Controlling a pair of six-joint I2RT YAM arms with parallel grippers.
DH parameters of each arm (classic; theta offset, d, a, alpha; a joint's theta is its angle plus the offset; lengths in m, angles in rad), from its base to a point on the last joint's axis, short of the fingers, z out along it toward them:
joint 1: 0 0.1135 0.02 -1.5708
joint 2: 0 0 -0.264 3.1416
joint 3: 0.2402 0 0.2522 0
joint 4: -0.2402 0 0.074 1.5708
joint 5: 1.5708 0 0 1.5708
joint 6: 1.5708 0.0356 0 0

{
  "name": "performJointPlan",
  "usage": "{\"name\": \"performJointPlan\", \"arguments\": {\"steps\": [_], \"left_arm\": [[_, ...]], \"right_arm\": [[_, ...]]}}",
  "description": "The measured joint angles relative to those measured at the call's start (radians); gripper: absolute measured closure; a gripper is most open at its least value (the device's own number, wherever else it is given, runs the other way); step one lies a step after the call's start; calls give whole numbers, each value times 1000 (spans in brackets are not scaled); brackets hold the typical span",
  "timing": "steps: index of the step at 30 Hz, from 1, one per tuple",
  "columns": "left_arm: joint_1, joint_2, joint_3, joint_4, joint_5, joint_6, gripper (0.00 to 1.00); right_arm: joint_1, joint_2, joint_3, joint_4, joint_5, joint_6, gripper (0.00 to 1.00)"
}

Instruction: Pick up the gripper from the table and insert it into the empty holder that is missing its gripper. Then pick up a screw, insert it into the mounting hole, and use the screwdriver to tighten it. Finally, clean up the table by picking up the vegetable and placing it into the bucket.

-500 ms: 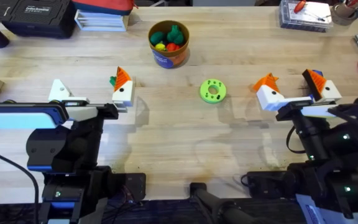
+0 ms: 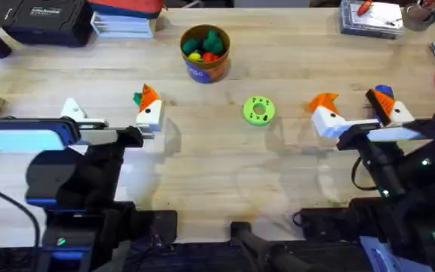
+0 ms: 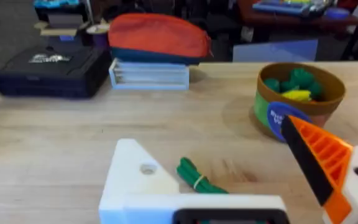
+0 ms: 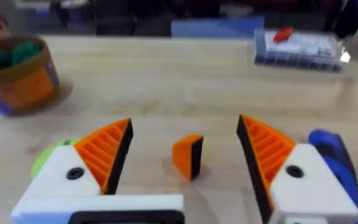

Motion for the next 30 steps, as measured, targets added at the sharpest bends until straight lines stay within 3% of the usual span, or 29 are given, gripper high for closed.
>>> {"name": "performJointPlan", "arguments": {"steps": [4, 11, 13, 18, 23, 27, 28, 30], "left_arm": [[0, 85, 198, -248, -19, -1, 15], [0, 451, 672, -771, -54, -12, 15], [0, 553, 764, -858, -56, -15, 15], [0, 739, 886, -902, -51, -20, 14], [0, 800, 897, -956, -44, -25, 45], [0, 800, 897, -959, -44, -27, 644], [0, 800, 897, -958, -45, -23, 741], [-1, 800, 897, -958, -44, -23, 434]], "right_arm": [[0, 74, 138, -221, 0, 5, 7], [0, 319, 524, -525, 0, 11, 7], [0, 386, 618, -586, -1, 11, 7], [0, 489, 727, -626, -1, 11, 7], [0, 498, 727, -632, -1, 11, 9], [0, 498, 727, -632, -1, 11, 9], [0, 498, 727, -632, -1, 11, 9], [0, 498, 727, -633, -1, 11, 9]]}}
